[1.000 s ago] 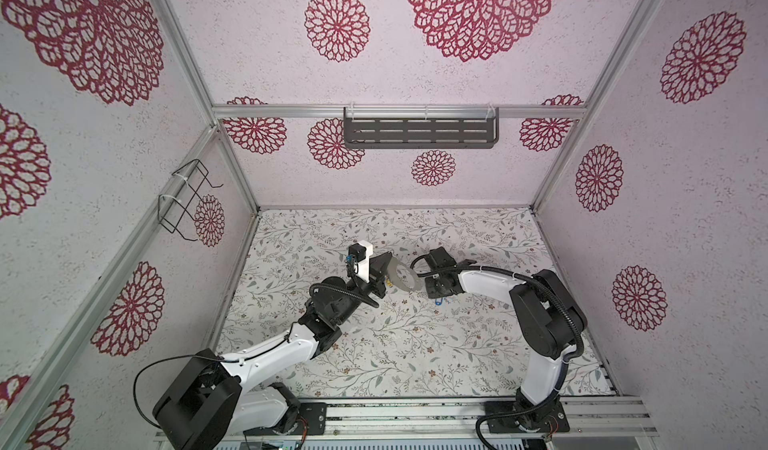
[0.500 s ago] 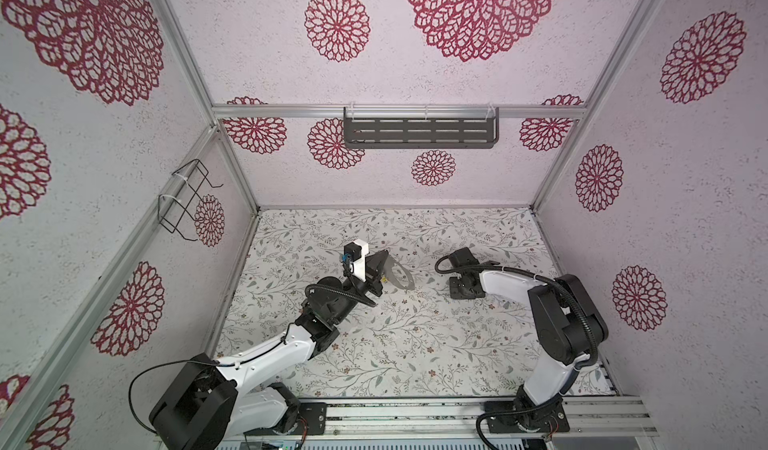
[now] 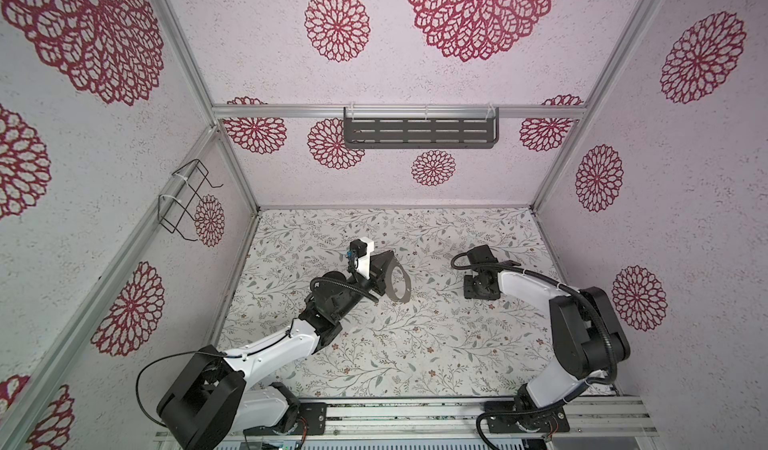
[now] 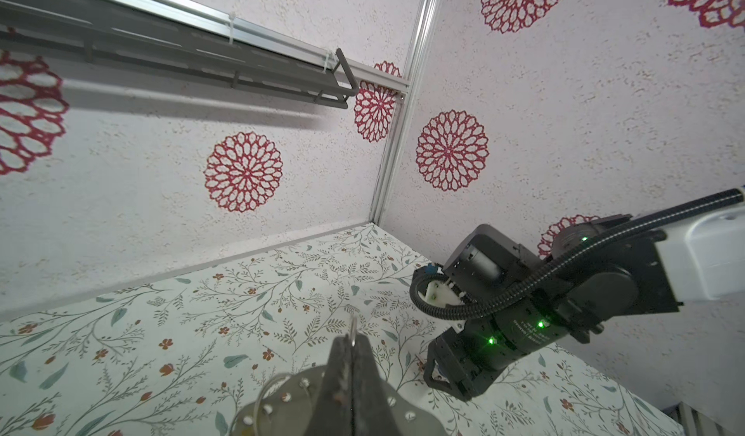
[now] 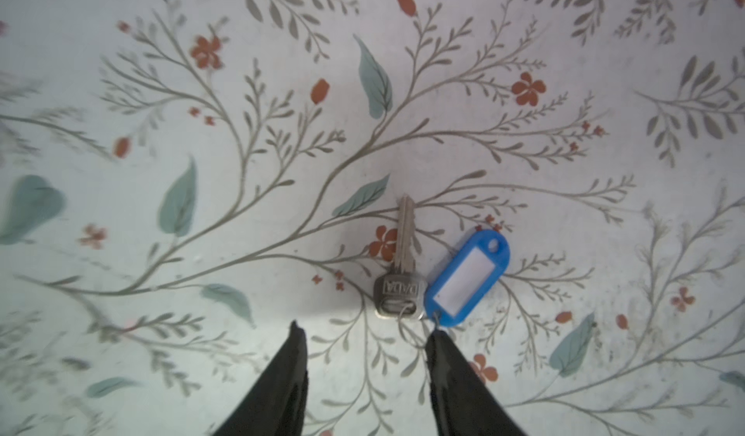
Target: Remove the keys from the keyring
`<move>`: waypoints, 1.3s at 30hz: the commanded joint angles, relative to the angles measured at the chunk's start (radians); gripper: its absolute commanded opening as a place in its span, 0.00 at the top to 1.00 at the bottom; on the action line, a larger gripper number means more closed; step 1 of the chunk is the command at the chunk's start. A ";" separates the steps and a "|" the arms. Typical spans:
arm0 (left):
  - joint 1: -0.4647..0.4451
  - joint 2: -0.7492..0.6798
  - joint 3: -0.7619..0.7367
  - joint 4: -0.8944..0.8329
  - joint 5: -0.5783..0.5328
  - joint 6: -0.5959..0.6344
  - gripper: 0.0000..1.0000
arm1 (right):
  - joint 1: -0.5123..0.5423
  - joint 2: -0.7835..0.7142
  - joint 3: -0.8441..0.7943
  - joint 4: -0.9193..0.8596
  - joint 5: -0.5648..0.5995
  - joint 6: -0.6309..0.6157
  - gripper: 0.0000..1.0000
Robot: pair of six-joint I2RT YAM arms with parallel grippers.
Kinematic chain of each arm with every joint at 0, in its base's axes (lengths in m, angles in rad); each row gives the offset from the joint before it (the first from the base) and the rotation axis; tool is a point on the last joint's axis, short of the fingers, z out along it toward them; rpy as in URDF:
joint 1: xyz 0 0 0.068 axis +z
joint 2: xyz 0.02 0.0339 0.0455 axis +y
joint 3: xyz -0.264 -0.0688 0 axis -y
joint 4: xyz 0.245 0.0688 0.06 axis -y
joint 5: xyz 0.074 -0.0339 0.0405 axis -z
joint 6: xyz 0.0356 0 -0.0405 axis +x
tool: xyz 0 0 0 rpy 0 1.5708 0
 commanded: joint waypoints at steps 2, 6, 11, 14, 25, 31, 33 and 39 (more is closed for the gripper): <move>0.047 0.123 0.167 -0.011 0.138 -0.040 1.00 | -0.001 -0.143 -0.013 -0.004 -0.039 0.006 0.43; 0.071 0.296 0.346 -0.052 0.250 -0.060 1.00 | -0.027 -0.228 -0.056 0.001 -0.031 0.006 0.42; 0.102 0.439 0.417 -0.028 0.327 -0.122 1.00 | -0.056 -0.286 -0.117 0.022 -0.051 0.002 0.41; 0.111 0.451 0.315 0.010 0.306 -0.113 1.00 | -0.062 -0.310 -0.147 0.042 -0.066 -0.004 0.41; 0.117 0.450 -0.062 0.173 0.170 -0.176 0.97 | -0.068 -0.297 -0.166 0.125 -0.158 0.018 0.41; 0.117 0.468 -0.120 0.202 0.039 -0.201 0.92 | -0.069 -0.334 -0.170 0.146 -0.165 0.017 0.41; 0.118 0.451 -0.140 0.200 -0.013 -0.208 0.77 | -0.069 -0.362 -0.182 0.157 -0.150 0.013 0.41; 0.118 0.221 -0.143 -0.077 -0.142 -0.181 0.03 | -0.069 -0.506 -0.237 0.235 -0.012 -0.008 0.41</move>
